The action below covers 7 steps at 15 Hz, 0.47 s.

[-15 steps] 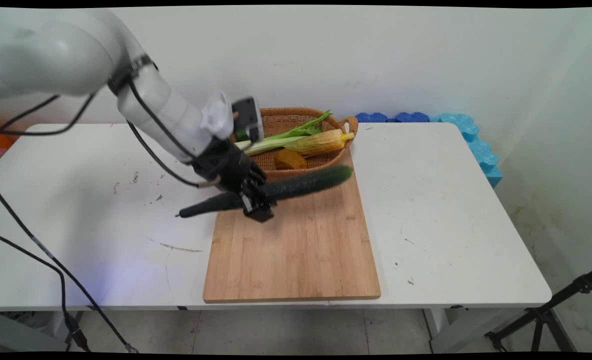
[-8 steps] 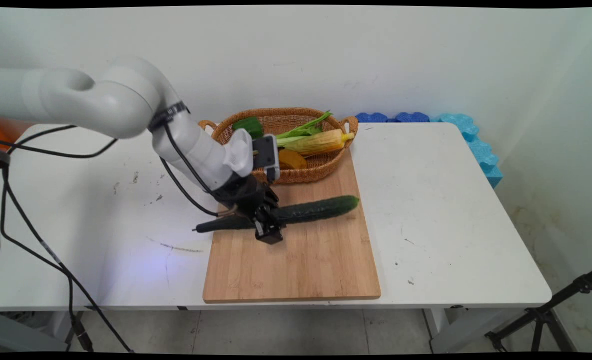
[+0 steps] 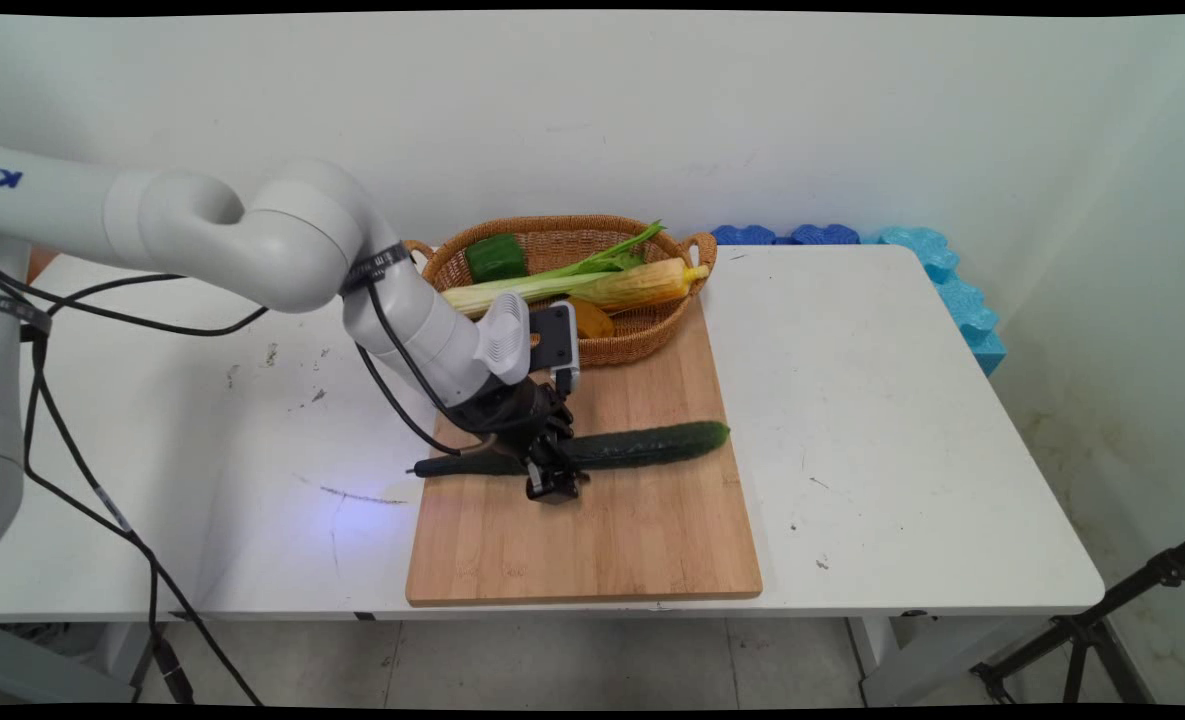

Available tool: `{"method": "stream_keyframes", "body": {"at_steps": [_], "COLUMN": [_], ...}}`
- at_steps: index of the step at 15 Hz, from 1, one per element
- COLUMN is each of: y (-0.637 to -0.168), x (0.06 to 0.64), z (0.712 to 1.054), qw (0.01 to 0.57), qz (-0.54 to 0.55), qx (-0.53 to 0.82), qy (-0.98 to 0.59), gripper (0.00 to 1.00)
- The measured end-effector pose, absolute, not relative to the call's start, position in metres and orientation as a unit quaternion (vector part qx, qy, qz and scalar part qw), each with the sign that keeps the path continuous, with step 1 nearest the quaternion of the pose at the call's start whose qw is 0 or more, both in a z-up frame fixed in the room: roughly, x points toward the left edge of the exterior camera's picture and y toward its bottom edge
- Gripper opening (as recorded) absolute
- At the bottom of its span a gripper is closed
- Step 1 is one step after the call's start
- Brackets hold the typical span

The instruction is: Place the picked object on the cutting board

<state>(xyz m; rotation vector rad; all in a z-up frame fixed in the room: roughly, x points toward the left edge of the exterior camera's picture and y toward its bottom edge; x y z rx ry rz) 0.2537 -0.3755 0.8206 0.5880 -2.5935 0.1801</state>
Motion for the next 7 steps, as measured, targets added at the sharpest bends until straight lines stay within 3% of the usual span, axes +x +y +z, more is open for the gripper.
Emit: {"method": "stream_keyframes", "body": {"at_steps": [7], "y": [-0.3765], "x": [0.2464], "z": [0.8162], "qw": [0.245], "qz": [0.059], "qx": [0.202], "qy": [-0.946], "gripper": [1.0]}}
